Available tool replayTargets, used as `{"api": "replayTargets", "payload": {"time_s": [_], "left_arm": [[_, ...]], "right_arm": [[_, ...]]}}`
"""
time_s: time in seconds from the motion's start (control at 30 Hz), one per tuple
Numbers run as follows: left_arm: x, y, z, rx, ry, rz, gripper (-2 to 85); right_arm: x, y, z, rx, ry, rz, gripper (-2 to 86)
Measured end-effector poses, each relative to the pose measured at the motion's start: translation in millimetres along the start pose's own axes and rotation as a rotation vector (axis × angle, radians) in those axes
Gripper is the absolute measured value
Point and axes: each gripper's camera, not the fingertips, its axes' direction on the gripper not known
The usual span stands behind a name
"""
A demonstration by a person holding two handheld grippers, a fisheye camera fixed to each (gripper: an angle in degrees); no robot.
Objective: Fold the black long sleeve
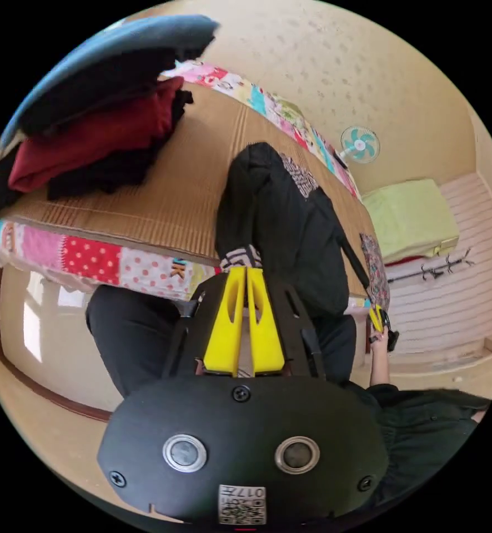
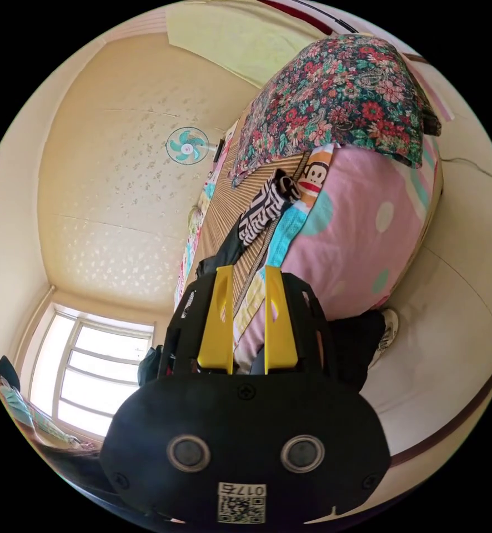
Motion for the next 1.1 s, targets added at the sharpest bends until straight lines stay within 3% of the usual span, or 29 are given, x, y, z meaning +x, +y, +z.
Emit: {"api": "replayTargets", "payload": {"time_s": [0.1, 0.23, 0.37, 0.5, 0.57, 0.63, 0.73, 0.8, 0.9, 1.03, 1.1], "left_arm": [[-41.4, 35.1, -68.8, 0.260, -0.038, -0.165, -0.6], [-94.0, 84.4, -115.8, 0.442, -0.145, -0.430, -0.3], [-95.3, 86.1, -100.0, 0.319, -0.081, -0.331, 5.9], [-74.6, 69.8, -43.7, 0.145, 0.032, -0.235, 8.0], [-65.1, 66.0, -28.7, 0.113, 0.056, -0.213, 7.7], [-56.9, 63.3, -19.7, 0.090, 0.073, -0.177, 7.0], [-51.2, 63.0, -12.8, 0.064, 0.057, -0.150, 6.5], [-53.8, 66.8, -9.6, 0.066, 0.068, -0.154, 6.5], [-62.3, 72.3, -2.5, 0.059, 0.103, -0.182, 6.5], [-68.4, 75.8, 2.6, 0.045, 0.130, -0.193, 6.5], [-69.7, 74.4, 0.4, 0.038, 0.112, -0.188, 6.5]], "right_arm": [[-1.1, -3.6, -3.7, -0.005, 0.007, -0.022, 9.1], [-7.6, -25.9, -3.8, 0.006, 0.030, -0.037, 9.8], [-3.2, -44.7, -10.9, 0.110, 0.131, 0.070, 10.4], [20.0, -69.1, -8.4, 0.148, 0.203, 0.172, 4.1], [12.0, -85.5, -4.0, 0.080, 0.242, 0.128, 2.4], [-29.9, -100.9, -11.4, 0.023, 0.239, -0.108, 1.4], [-73.4, -93.0, -43.3, 0.067, 0.224, -0.318, 0.9], [-73.6, -80.8, -63.2, 0.107, 0.202, -0.333, 0.8], [-29.6, -54.7, -76.6, 0.106, 0.224, -0.245, 0.8], [70.4, -1.8, -76.7, 0.067, 0.256, 0.078, 1.3], [92.5, 20.2, -85.1, 0.120, 0.179, 0.157, 2.0]]}}
